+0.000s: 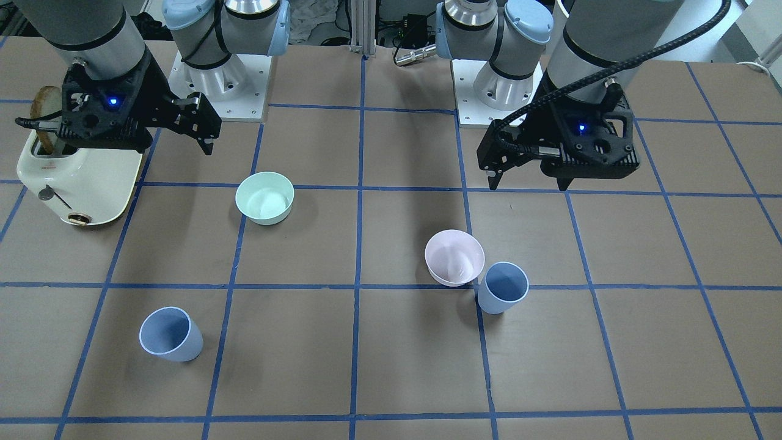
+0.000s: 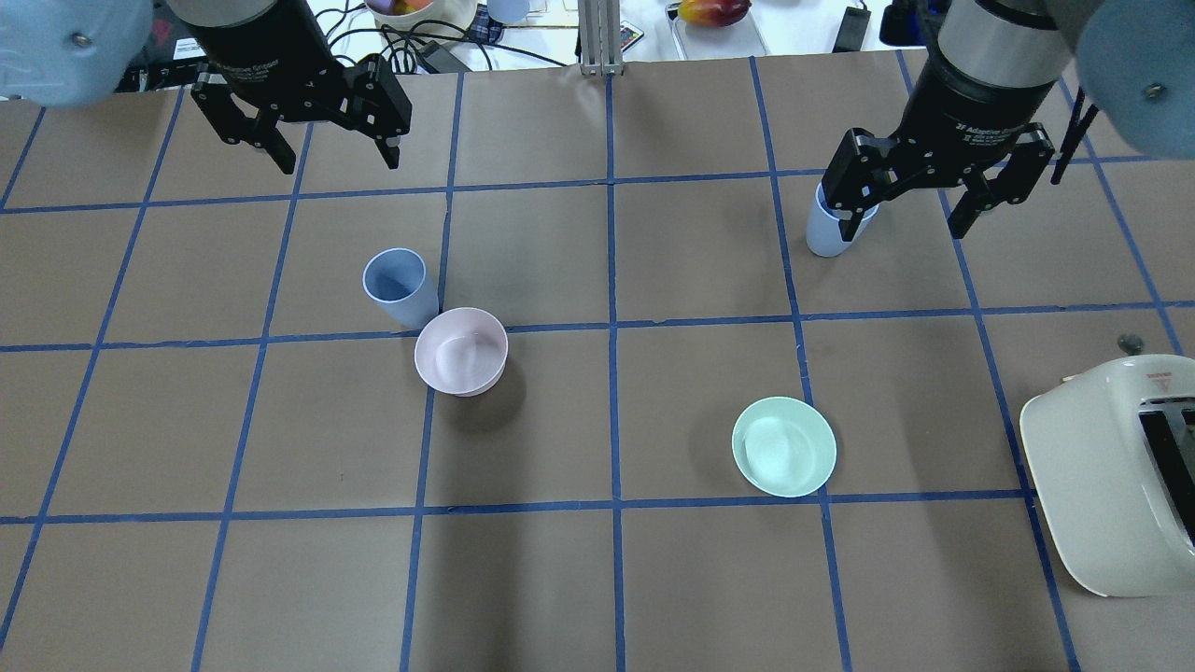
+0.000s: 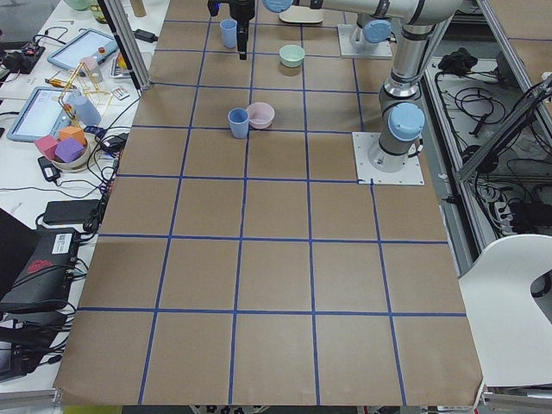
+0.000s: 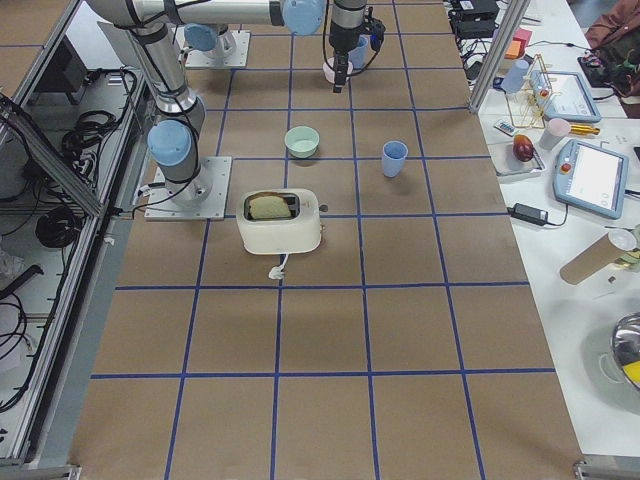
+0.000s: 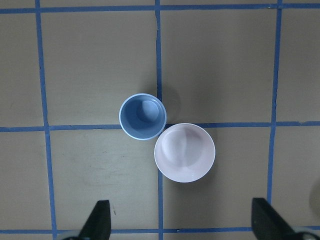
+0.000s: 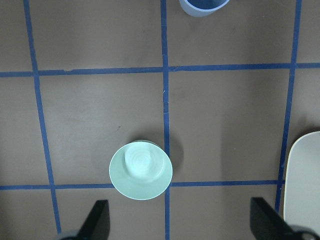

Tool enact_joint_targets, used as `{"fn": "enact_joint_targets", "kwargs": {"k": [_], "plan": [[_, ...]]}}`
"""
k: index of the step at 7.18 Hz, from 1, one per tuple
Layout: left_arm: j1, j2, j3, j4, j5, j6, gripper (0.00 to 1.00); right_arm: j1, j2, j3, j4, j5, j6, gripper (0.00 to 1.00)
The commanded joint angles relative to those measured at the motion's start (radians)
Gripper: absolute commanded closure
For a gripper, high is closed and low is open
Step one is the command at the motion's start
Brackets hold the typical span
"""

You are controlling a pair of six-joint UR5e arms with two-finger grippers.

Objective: Stack blue cups with both arms

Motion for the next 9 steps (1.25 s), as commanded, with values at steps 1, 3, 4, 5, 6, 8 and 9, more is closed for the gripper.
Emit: {"fn": "enact_joint_targets", "kwargs": {"k": [1, 3, 4, 5, 6, 8, 9], "plan": [[0.000, 0.002, 0.000, -0.001, 0.000, -0.002, 0.00, 0.002, -0.009, -0.001, 0.018, -0.009, 0.002, 0.00], [0.000, 0.005, 0.000, -0.004, 0.000, -0.002, 0.00, 0.002, -0.003, -0.005, 0.013, -0.006, 0.000, 0.00], [0.000, 0.004, 0.000, -0.004, 0.000, -0.002, 0.00, 0.002, -0.006, -0.005, 0.022, -0.007, 0.002, 0.00], [0.000, 0.004, 0.000, -0.002, 0.000, -0.002, 0.00, 0.002, -0.006, -0.005, 0.024, -0.006, 0.003, 0.00], [0.000, 0.005, 0.000, -0.004, 0.000, -0.002, 0.00, 0.002, -0.006, -0.011, 0.022, -0.012, 0.003, 0.00], [0.000, 0.008, 0.000, -0.007, 0.003, -0.002, 0.00, 0.002, 0.002, -0.030, 0.028, 0.002, 0.002, 0.00], [0.000, 0.007, 0.000, -0.005, 0.003, -0.002, 0.00, 0.002, 0.003, -0.033, 0.024, 0.001, 0.002, 0.00]]}}
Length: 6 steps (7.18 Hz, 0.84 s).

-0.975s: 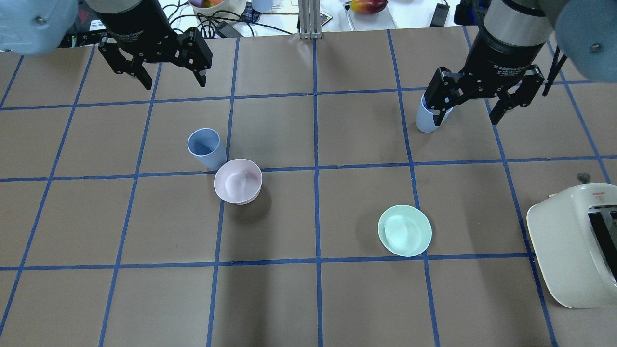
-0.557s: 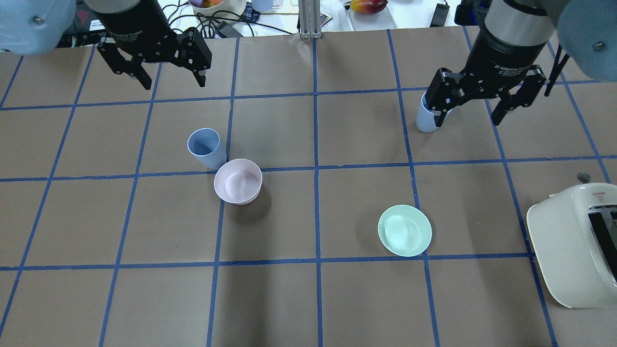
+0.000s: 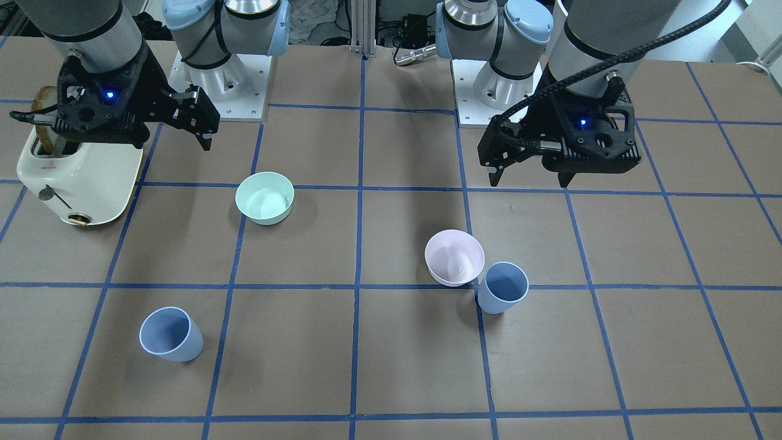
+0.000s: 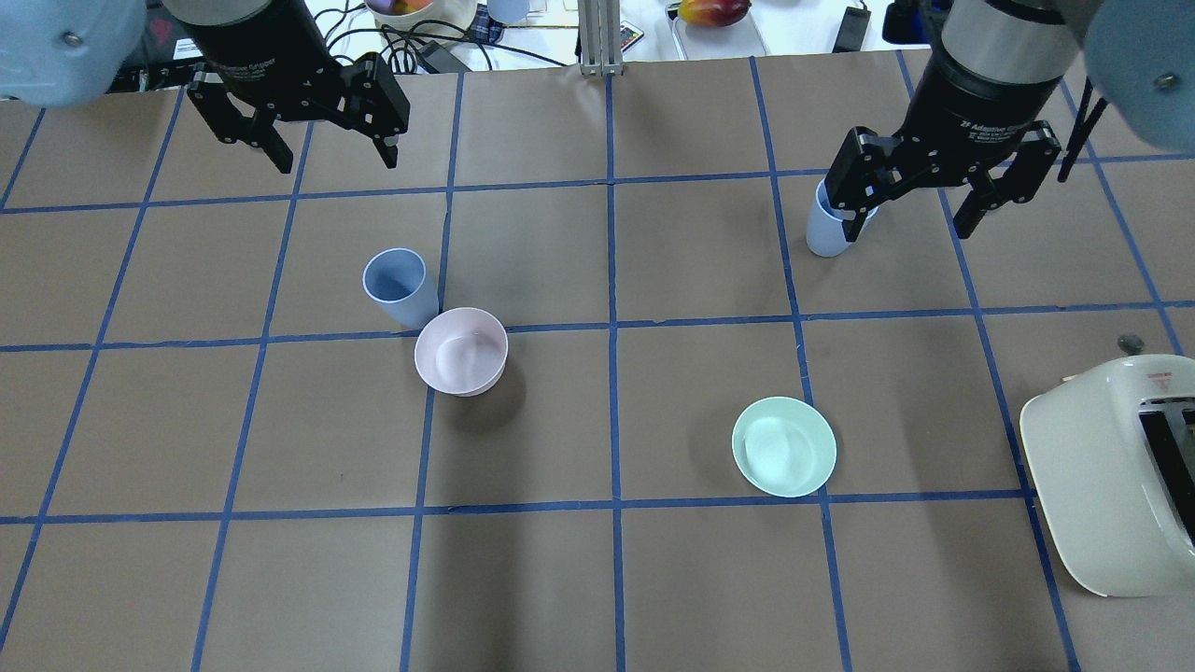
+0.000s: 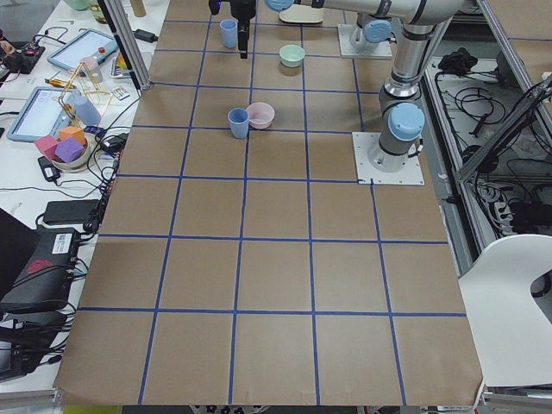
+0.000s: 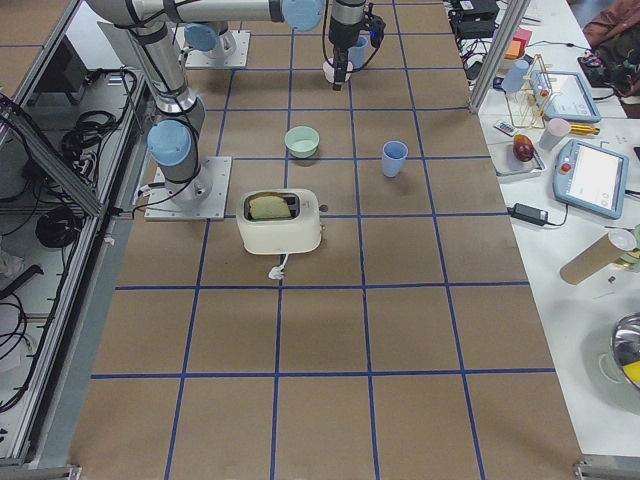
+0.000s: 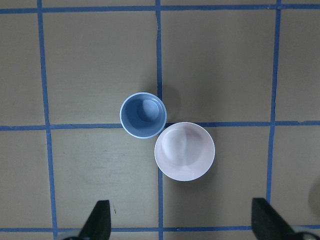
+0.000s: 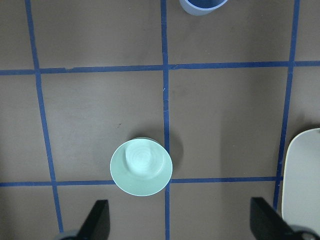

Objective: Stack blue cups with both arms

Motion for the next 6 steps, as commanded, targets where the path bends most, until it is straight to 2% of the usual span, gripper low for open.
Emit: {"fn": "enact_joint_targets", "kwargs": {"k": [1, 6], "plan": [[0.000, -0.001, 0.000, 0.002, 0.002, 0.000, 0.00, 0.000, 0.002, -0.002, -0.005, 0.002, 0.000, 0.00], [0.003, -0.077, -0.006, 0.034, -0.004, 0.009, 0.00, 0.000, 0.005, 0.009, -0.012, -0.013, 0.000, 0.00]]}}
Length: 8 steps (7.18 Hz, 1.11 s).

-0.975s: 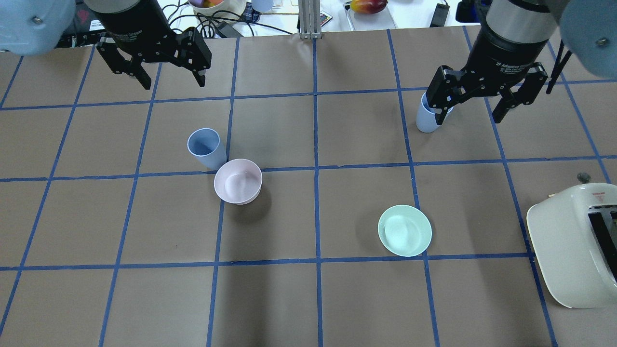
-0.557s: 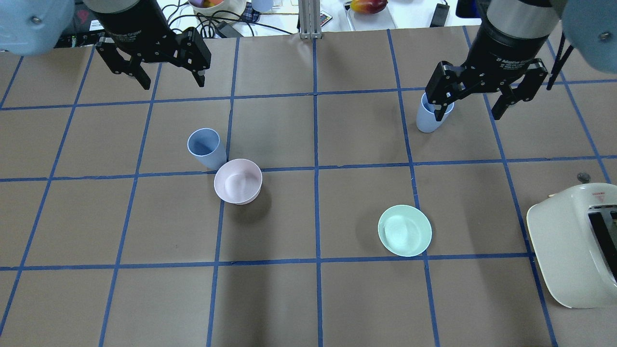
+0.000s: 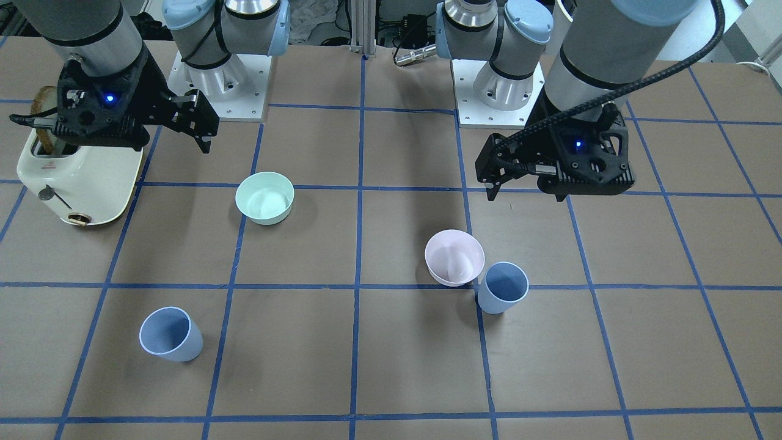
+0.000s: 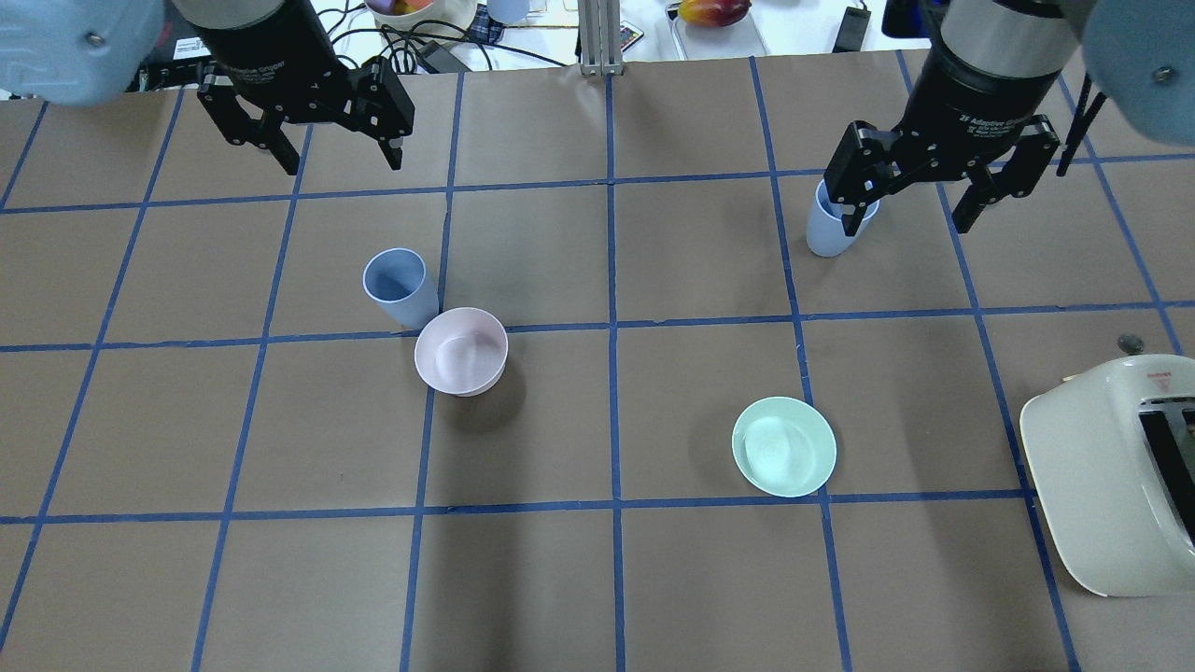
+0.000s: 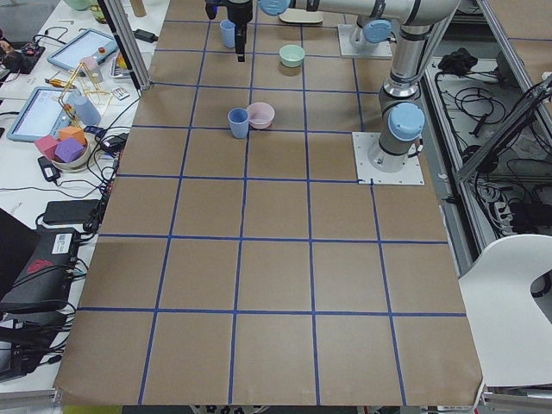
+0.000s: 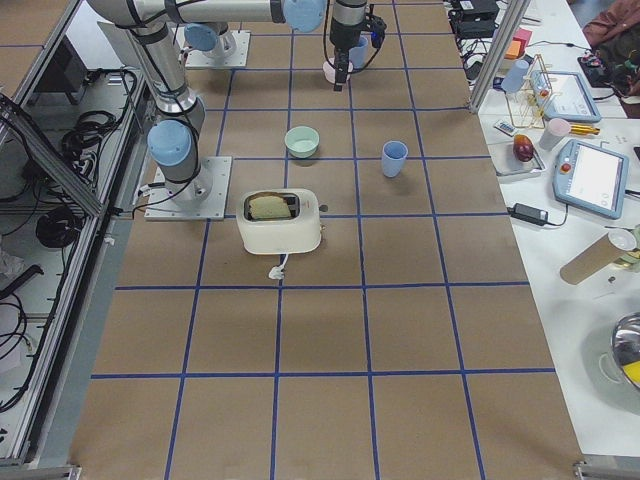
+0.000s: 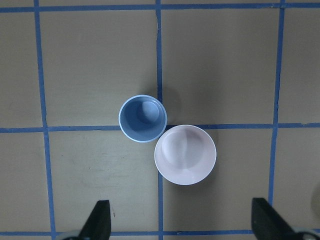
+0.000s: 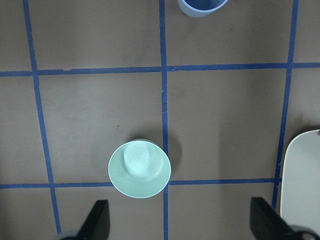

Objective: Stack blue cups with both arms

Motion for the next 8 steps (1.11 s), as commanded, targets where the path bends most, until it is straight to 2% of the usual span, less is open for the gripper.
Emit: {"fn": "enact_joint_targets", "kwargs": {"k": [1, 4, 5, 6, 7, 8], "plan": [[0.002, -0.091, -0.031, 0.046, -0.003, 0.010, 0.00, -0.002, 0.001, 0.002, -0.003, -0.006, -0.009, 0.00], [0.002, -0.190, -0.210, 0.236, -0.001, 0.009, 0.00, -0.021, 0.039, 0.000, -0.010, -0.006, -0.014, 0.00], [0.004, -0.197, -0.255, 0.255, 0.000, 0.007, 0.00, -0.044, 0.098, -0.009, -0.031, -0.003, -0.014, 0.00], [0.004, -0.213, -0.283, 0.284, 0.002, 0.007, 0.00, -0.084, 0.169, -0.015, -0.217, 0.009, -0.021, 0.00], [0.002, -0.217, -0.295, 0.344, 0.000, 0.009, 0.07, -0.113, 0.236, -0.018, -0.345, 0.010, -0.072, 0.00], [0.002, -0.219, -0.297, 0.347, 0.002, 0.009, 0.18, -0.120, 0.283, -0.036, -0.404, 0.010, -0.166, 0.00]]}}
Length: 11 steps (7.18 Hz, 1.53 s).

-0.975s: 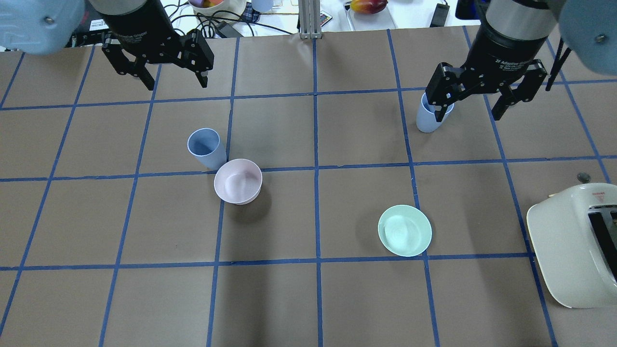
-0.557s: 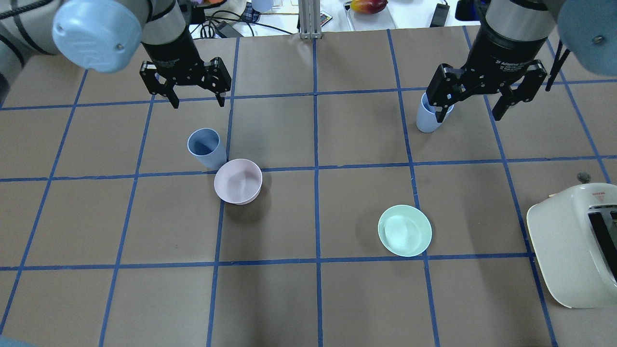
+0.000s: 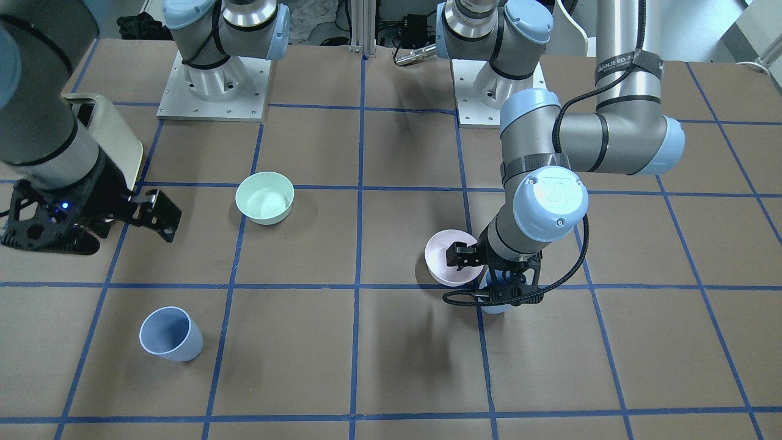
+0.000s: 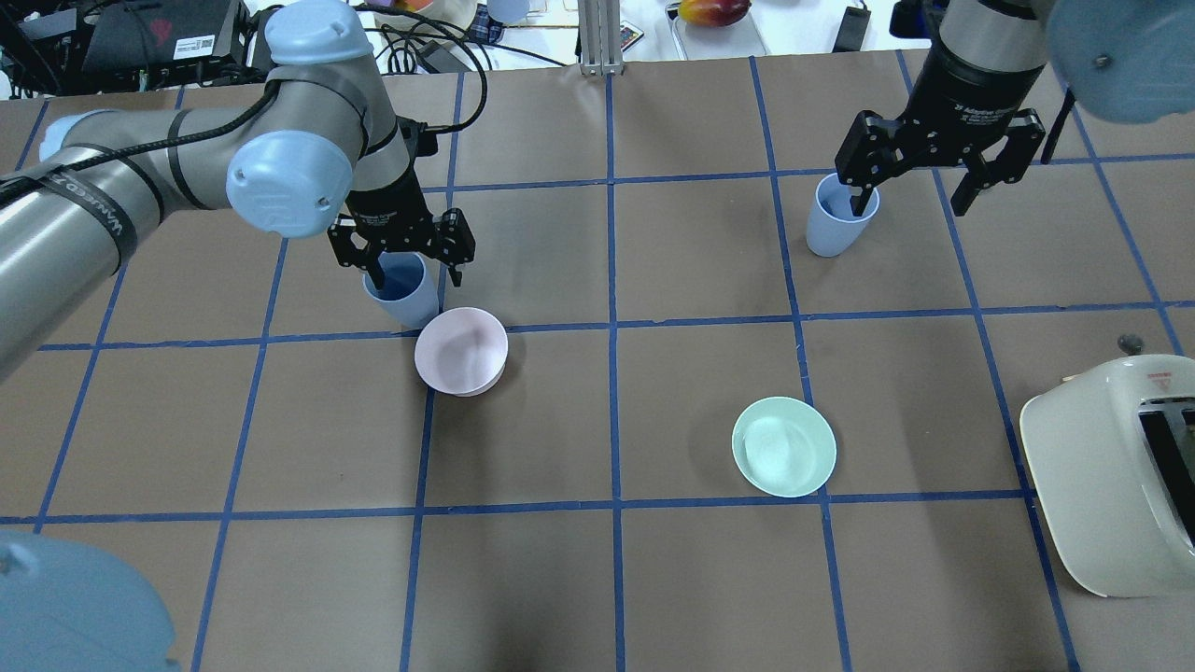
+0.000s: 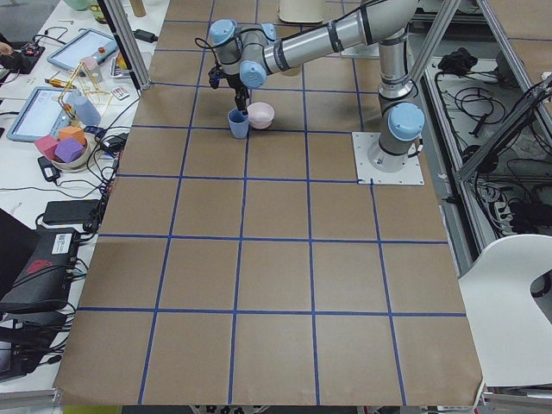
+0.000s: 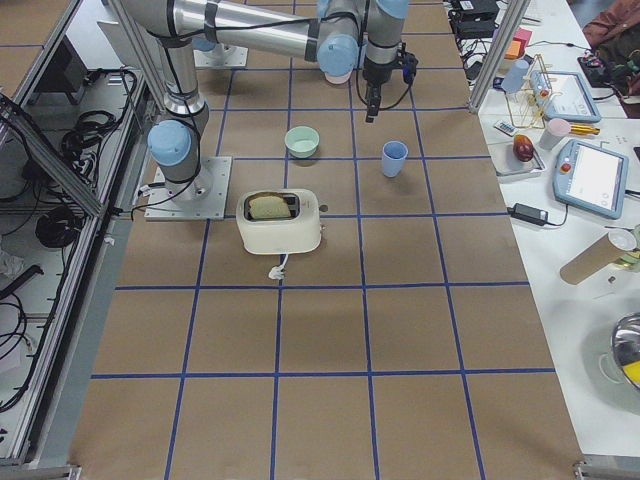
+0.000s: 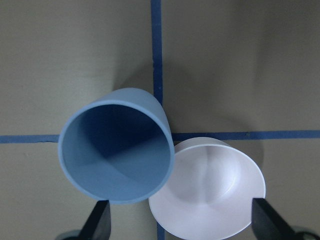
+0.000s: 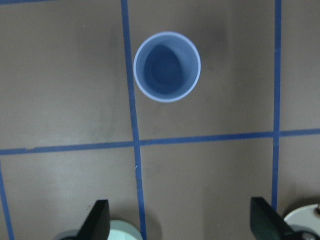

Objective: Stack blue cups with both arms

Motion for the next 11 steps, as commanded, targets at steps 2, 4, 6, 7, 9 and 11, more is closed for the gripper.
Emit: {"fn": "enact_joint_targets", "kwargs": {"k": [2, 4, 6, 7, 9, 11], "plan": [[-0.001, -0.013, -0.013, 0.028, 0.015, 0.002, 0.58, -0.025, 0.202, -0.103, -0.152, 0.001, -0.105, 0.00], [0.001, -0.017, -0.009, 0.034, 0.050, 0.059, 1.00, -0.027, 0.291, -0.161, -0.152, -0.007, -0.102, 0.00], [-0.001, -0.014, 0.004, 0.060, 0.052, 0.057, 1.00, -0.036, 0.318, -0.156, -0.144, -0.010, -0.105, 0.00], [0.001, -0.014, 0.016, 0.075, 0.052, 0.060, 1.00, -0.036, 0.330, -0.156, -0.141, -0.012, -0.105, 0.00], [-0.010, -0.021, 0.088, 0.072, 0.041, 0.057, 1.00, -0.036, 0.356, -0.150, -0.120, -0.010, -0.105, 0.00], [-0.103, -0.024, 0.155, 0.069, -0.017, -0.061, 1.00, -0.036, 0.359, -0.136, -0.076, -0.006, -0.104, 0.00]]}}
